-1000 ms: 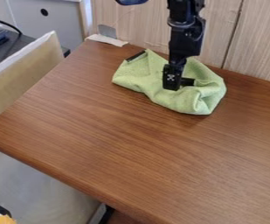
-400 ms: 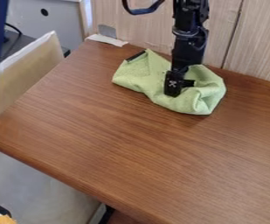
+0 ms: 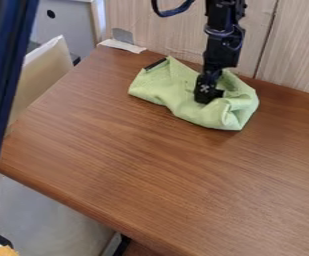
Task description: Unfold the cloth from the bottom to the top
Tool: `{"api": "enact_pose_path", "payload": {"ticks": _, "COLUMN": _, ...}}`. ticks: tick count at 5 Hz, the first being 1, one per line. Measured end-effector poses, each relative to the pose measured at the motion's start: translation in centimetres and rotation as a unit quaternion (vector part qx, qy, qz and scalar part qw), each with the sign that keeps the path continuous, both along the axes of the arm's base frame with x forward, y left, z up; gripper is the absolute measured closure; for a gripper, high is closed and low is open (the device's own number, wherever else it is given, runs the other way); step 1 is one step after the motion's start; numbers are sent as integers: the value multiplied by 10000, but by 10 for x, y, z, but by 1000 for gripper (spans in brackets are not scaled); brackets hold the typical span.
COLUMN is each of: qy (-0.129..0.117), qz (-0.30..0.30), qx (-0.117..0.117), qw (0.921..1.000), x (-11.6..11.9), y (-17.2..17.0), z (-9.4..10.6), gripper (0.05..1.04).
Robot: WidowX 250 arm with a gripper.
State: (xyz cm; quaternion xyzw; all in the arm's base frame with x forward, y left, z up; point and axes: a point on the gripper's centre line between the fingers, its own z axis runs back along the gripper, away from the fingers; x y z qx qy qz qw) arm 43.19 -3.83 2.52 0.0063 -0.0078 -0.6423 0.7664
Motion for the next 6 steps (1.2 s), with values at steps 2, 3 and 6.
{"api": "enact_pose_path", "payload": {"ticks": 2, "qy": -38, "qz": -15, "qx": -3, "qw": 10000, "x": 6, "y": -1, "z": -3, "gripper": 409}}
{"api": "enact_pose_path", "payload": {"ticks": 3, "qy": -47, "qz": -21, "qx": 10, "qw": 10000, "x": 6, "y": -1, "z": -3, "gripper": 712}}
{"api": "enact_pose_path", "payload": {"ticks": 6, "qy": -46, "qz": 20, "qx": 2, "qw": 10000, "x": -1, "y": 0, "z": -5, "gripper": 1020}}
